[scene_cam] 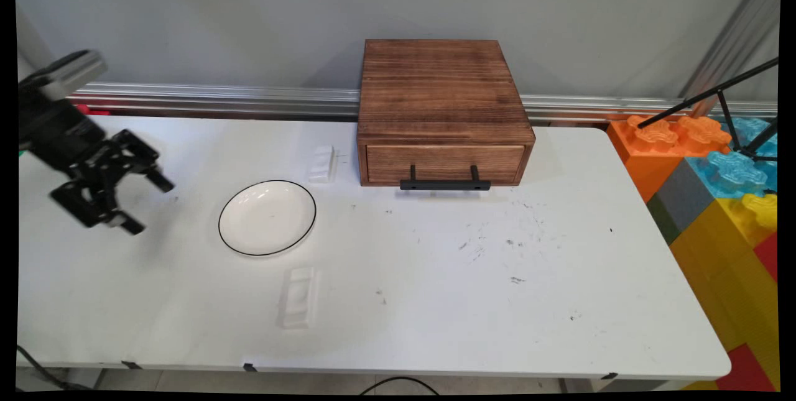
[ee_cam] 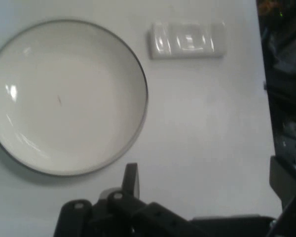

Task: Open the drawer

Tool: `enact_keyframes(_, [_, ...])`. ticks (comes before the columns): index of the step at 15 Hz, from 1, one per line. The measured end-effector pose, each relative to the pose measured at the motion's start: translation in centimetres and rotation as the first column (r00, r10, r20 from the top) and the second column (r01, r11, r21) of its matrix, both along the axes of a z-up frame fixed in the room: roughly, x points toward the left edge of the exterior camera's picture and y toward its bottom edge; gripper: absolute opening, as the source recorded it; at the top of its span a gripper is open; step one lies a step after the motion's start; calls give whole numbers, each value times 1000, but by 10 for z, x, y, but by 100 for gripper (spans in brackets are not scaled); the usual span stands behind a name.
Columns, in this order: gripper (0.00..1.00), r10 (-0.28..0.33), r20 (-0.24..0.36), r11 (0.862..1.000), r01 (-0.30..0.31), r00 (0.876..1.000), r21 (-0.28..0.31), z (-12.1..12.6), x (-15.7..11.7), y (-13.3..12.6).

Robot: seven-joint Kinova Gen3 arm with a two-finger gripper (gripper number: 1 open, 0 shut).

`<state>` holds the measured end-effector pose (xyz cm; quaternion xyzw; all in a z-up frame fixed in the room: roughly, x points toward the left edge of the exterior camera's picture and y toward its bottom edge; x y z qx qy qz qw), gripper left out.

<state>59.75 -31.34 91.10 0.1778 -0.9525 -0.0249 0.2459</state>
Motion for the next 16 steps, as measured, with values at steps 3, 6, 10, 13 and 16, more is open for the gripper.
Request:
enact_keyframes(3, [100, 23, -5, 1000, -23, 1000, -21, 11, -34, -20])
enact_keyframes(6, [100, 44, 4, 998, -43, 999, -43, 21, -71, -42])
enact_keyframes(10, [100, 53, 14, 995, -52, 998, -86, 32, -133, -73])
enact_keyframes(13, [100, 61, 18, 992, -59, 998, -112, 36, -182, -93])
enact_keyframes(16, [100, 68, 28, 989, -63, 997, -134, 34, -227, -110])
